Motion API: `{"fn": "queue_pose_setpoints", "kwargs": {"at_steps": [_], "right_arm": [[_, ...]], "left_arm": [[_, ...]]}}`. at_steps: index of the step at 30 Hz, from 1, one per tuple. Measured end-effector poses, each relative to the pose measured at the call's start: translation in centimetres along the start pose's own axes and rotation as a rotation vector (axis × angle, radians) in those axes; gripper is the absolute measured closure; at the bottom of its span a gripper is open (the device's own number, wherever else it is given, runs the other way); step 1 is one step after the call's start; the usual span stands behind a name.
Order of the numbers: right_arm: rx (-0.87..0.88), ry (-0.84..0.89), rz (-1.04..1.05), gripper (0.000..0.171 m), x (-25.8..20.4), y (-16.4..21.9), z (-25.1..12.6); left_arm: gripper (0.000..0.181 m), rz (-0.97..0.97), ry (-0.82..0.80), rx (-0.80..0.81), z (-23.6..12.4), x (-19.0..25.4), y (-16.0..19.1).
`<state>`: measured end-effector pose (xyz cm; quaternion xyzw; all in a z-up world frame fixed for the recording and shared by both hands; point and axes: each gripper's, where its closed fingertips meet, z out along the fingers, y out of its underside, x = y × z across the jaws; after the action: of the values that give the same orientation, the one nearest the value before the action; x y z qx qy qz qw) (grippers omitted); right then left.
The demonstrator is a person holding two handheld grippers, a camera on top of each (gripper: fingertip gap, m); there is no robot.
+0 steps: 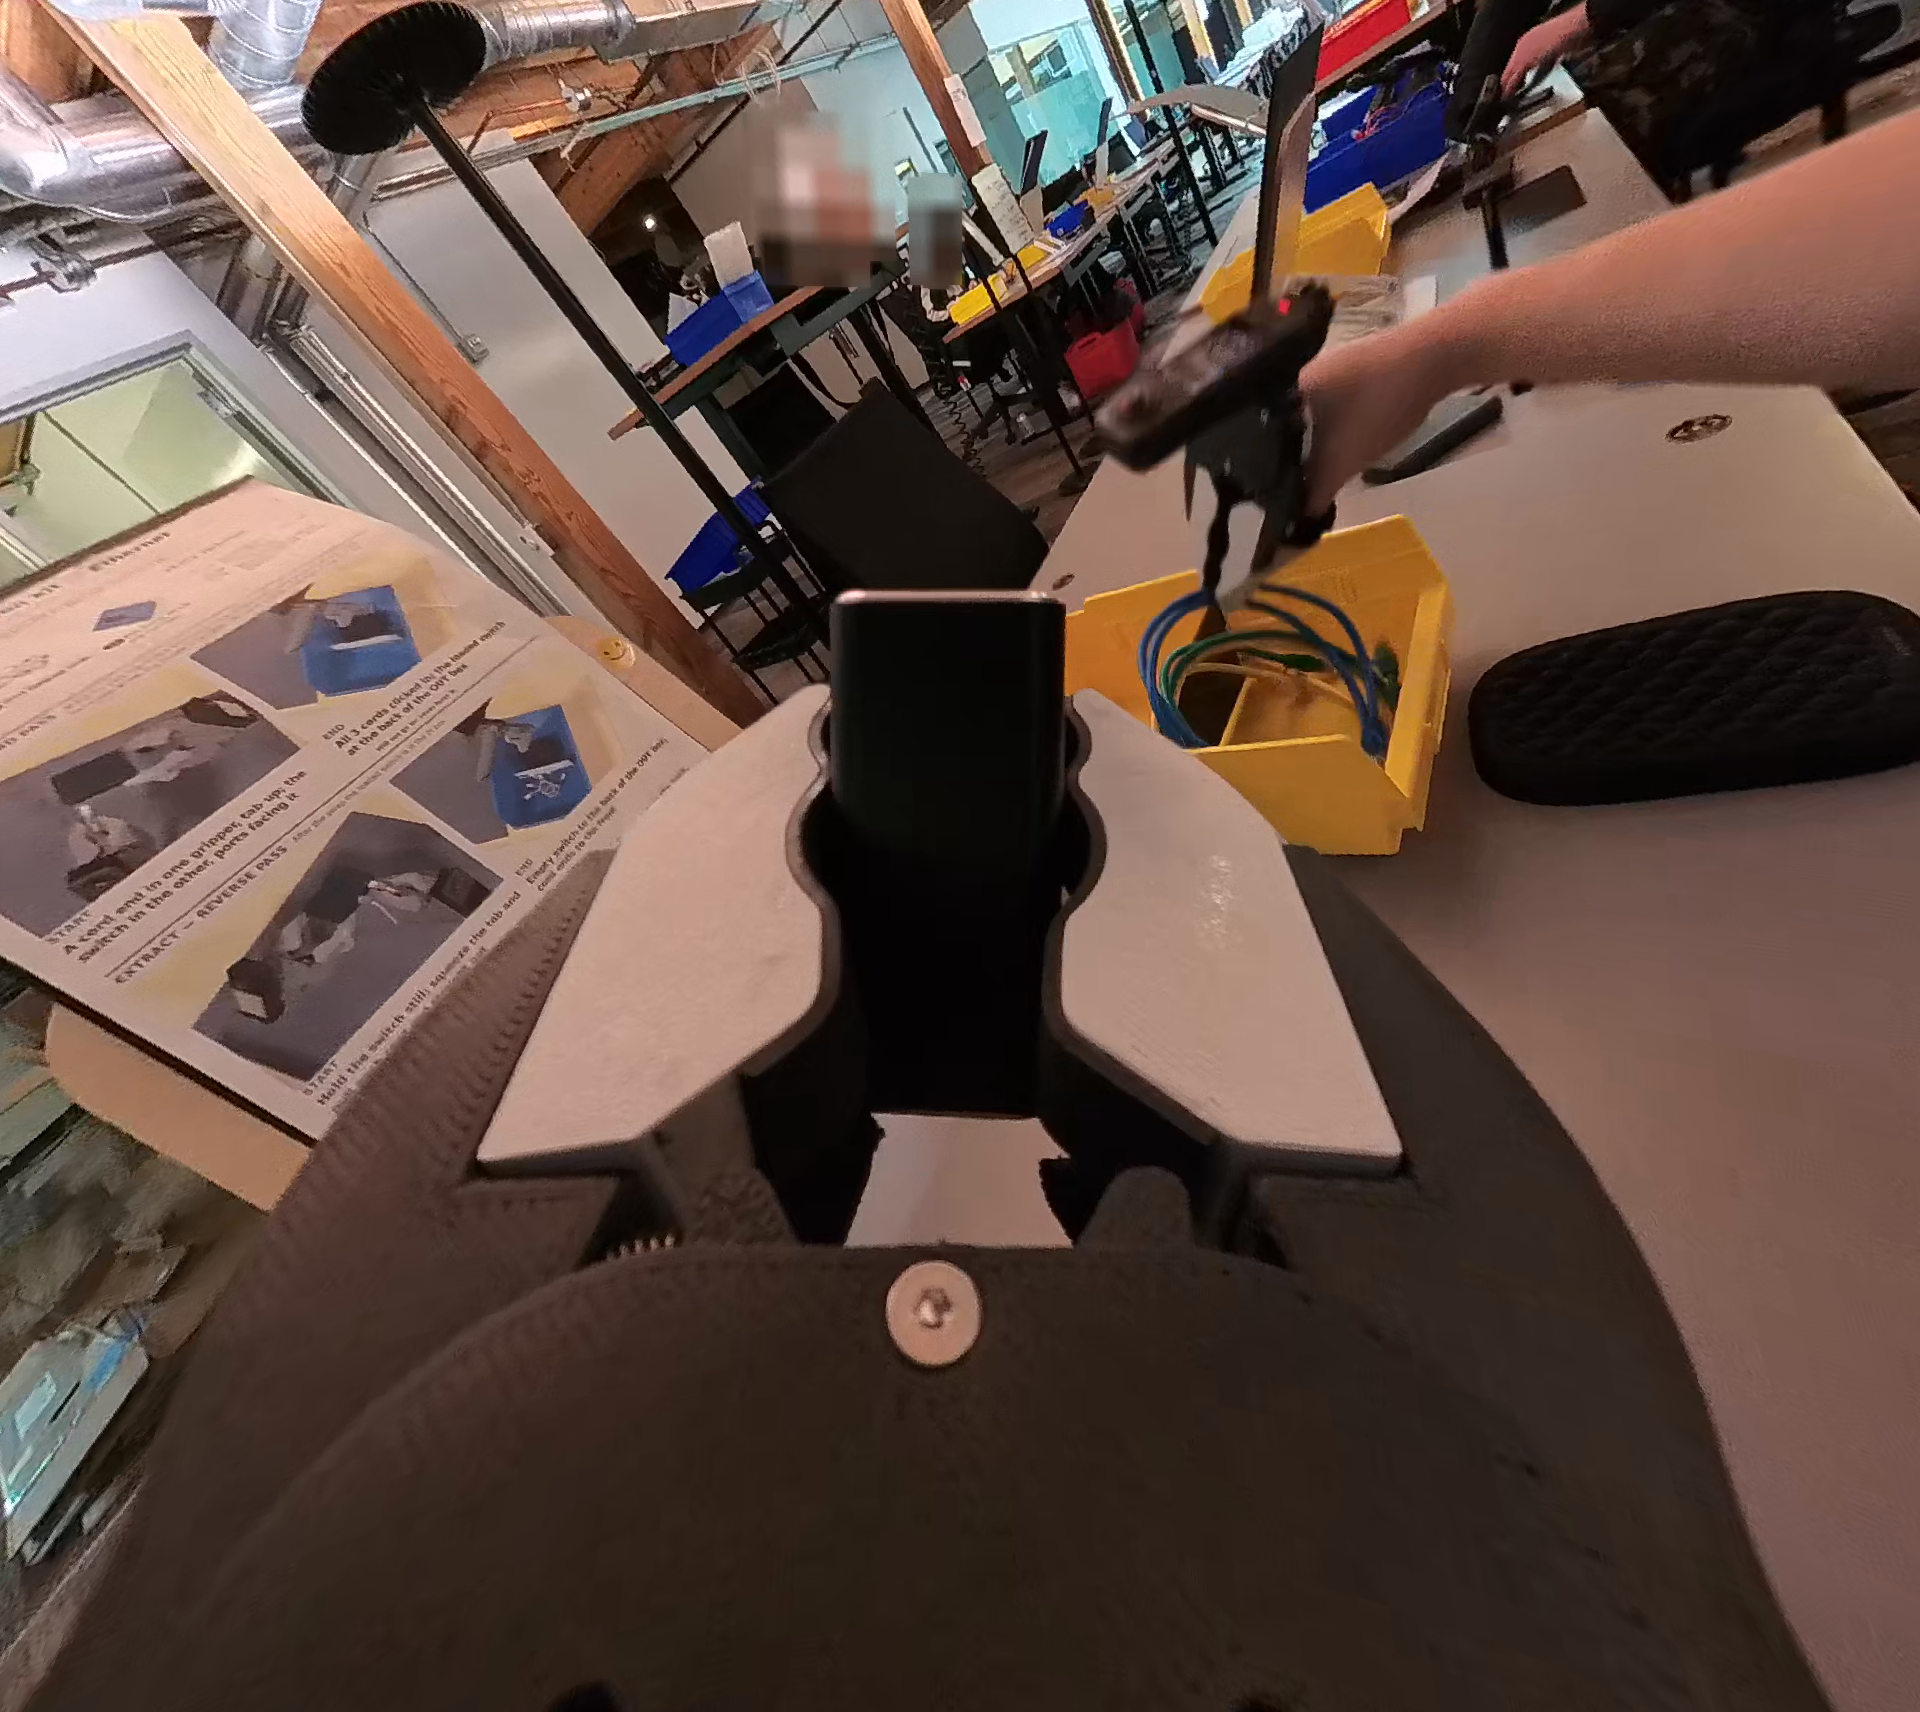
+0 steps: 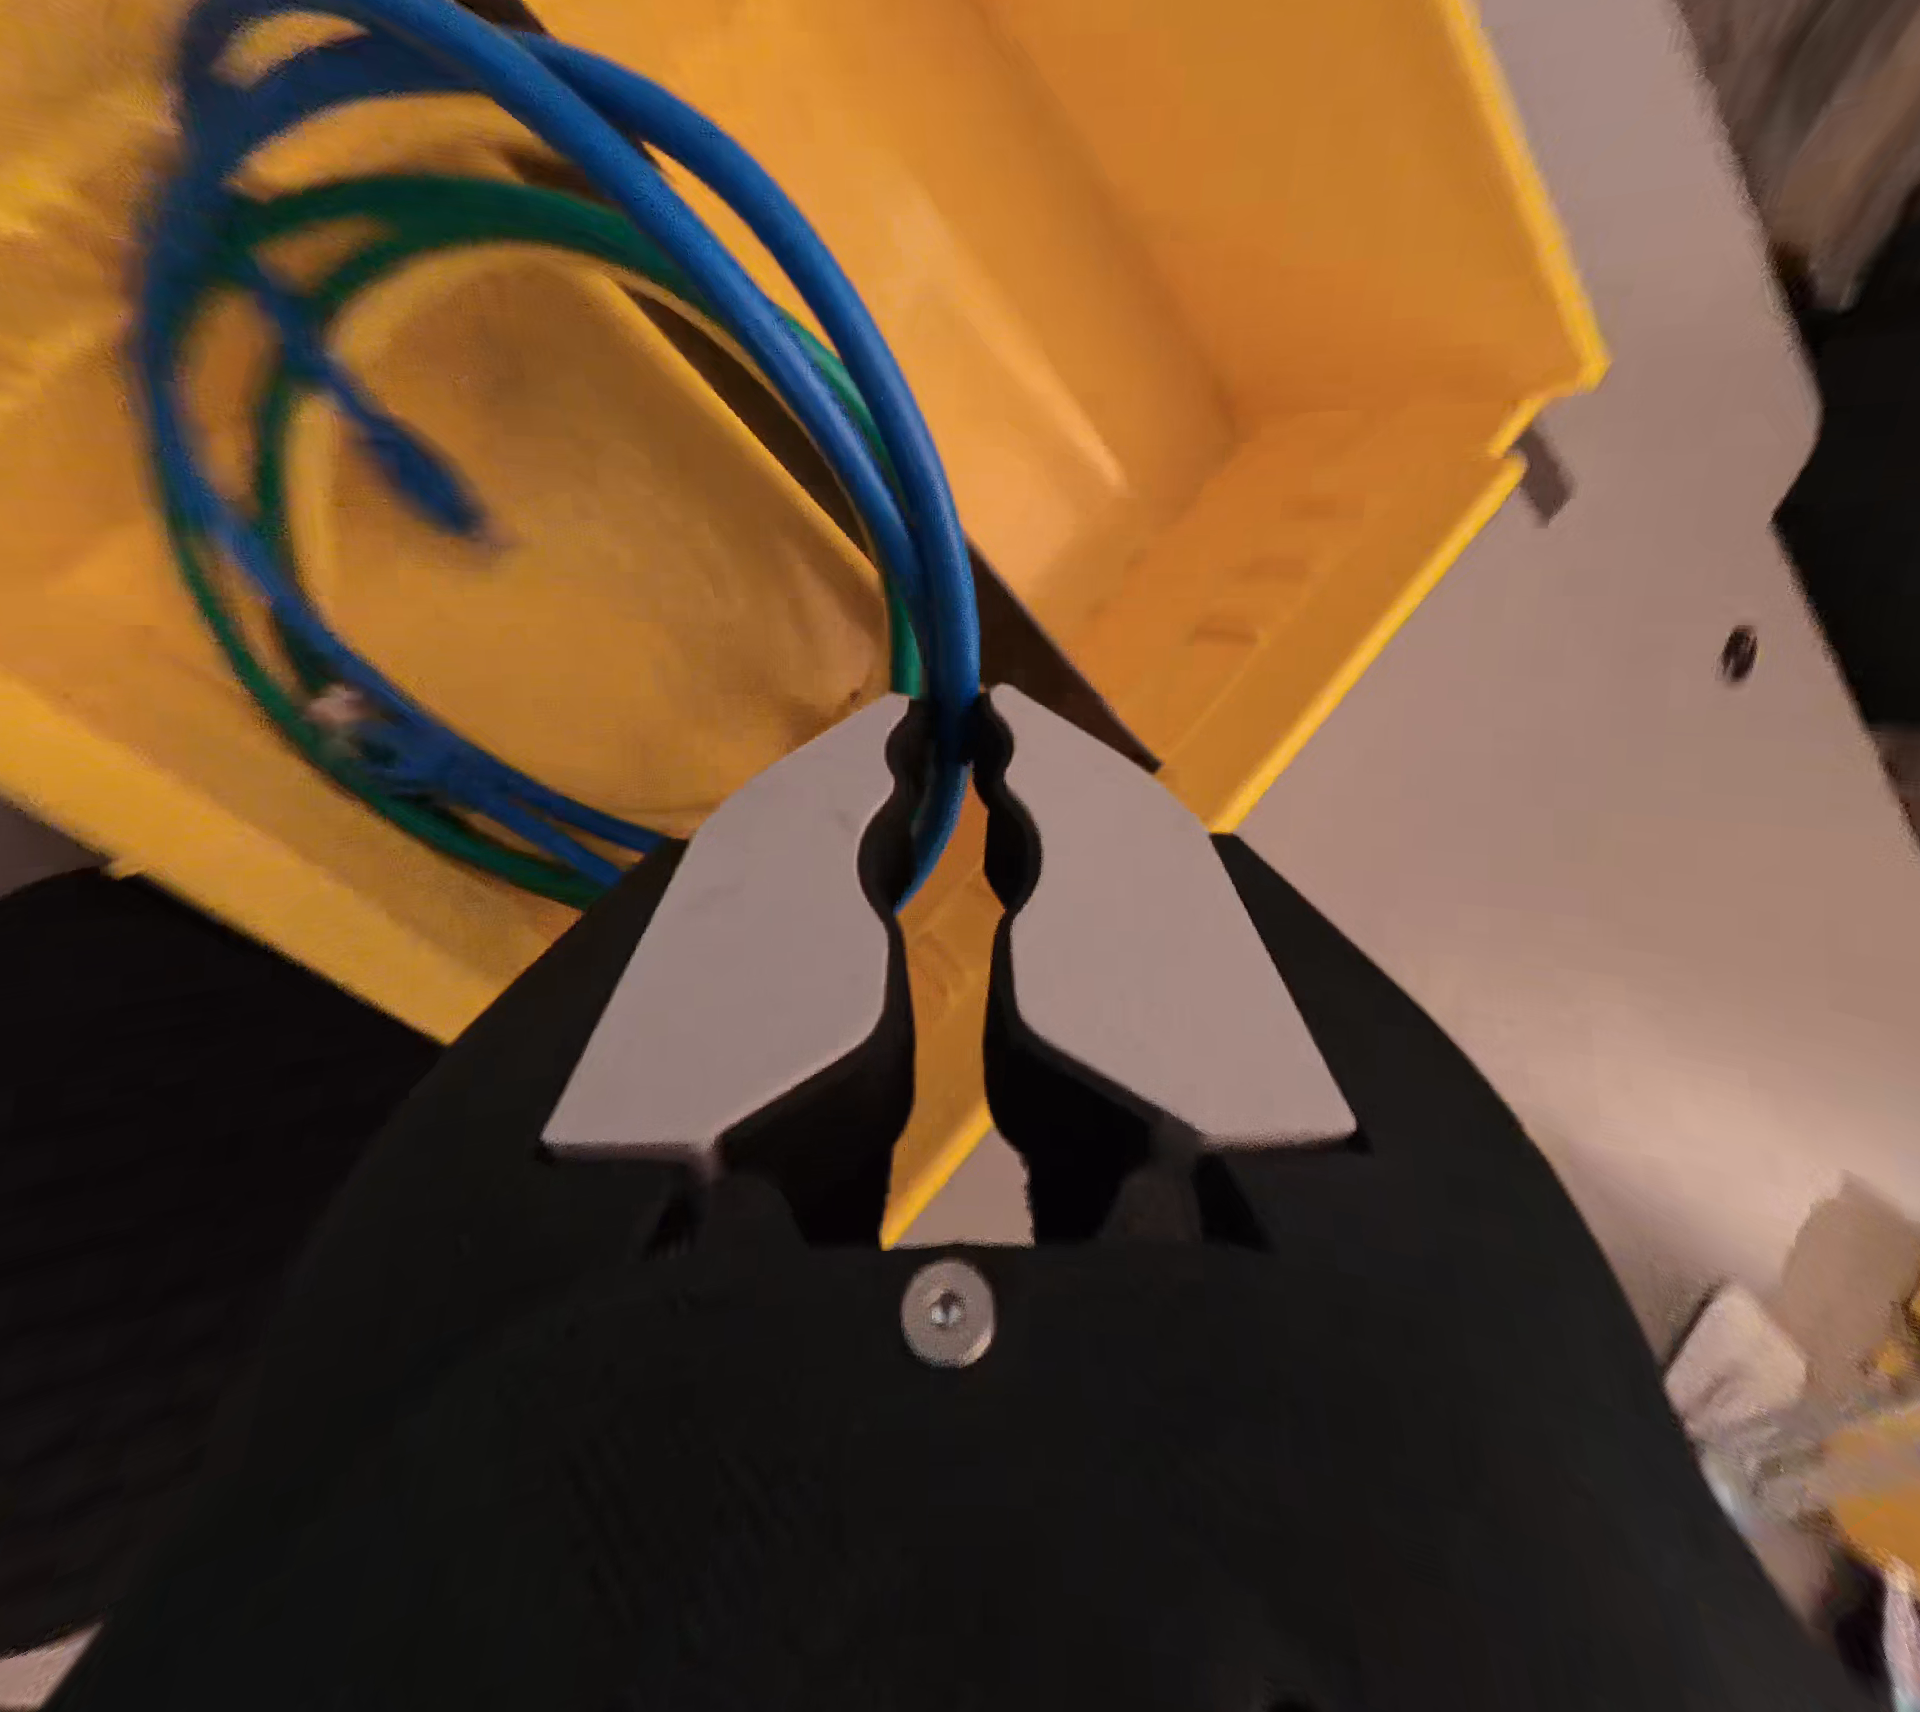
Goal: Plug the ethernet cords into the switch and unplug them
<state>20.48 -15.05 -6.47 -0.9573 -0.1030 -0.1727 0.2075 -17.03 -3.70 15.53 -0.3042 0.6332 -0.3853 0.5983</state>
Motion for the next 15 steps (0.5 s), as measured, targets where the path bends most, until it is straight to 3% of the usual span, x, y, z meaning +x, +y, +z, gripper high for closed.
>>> {"fn": "queue_pose_setpoints", "kwargs": {"at_steps": [3, 7, 10, 12, 15], "right_arm": [[-0.121, 0.094, 0.015, 0.145, 0.7, 2.1, 1.9], [0.043, 0.157, 0.027, 0.120, 0.8, -1.1, -1.0], [0.404, 0.061, 0.078, 0.108, -3.8, -8.6, -7.2], [0.748, -0.123, -0.017, 0.101, -11.5, -14.9, -14.3], [1.092, -0.256, -0.227, 0.099, -21.6, -20.0, -22.8]], "left_arm": [[0.144, 0.014, 0.018, 0.037, -0.6, 0.2, -0.7], [0.145, -0.008, 0.124, 0.091, -1.5, 1.3, -1.8], [0.145, -0.070, 0.241, 0.169, -2.4, 2.3, -3.1], [0.144, -0.125, 0.302, 0.217, -2.8, 2.6, -3.9], [0.145, -0.209, 0.374, 0.277, -3.0, 2.9, -4.6]]}}
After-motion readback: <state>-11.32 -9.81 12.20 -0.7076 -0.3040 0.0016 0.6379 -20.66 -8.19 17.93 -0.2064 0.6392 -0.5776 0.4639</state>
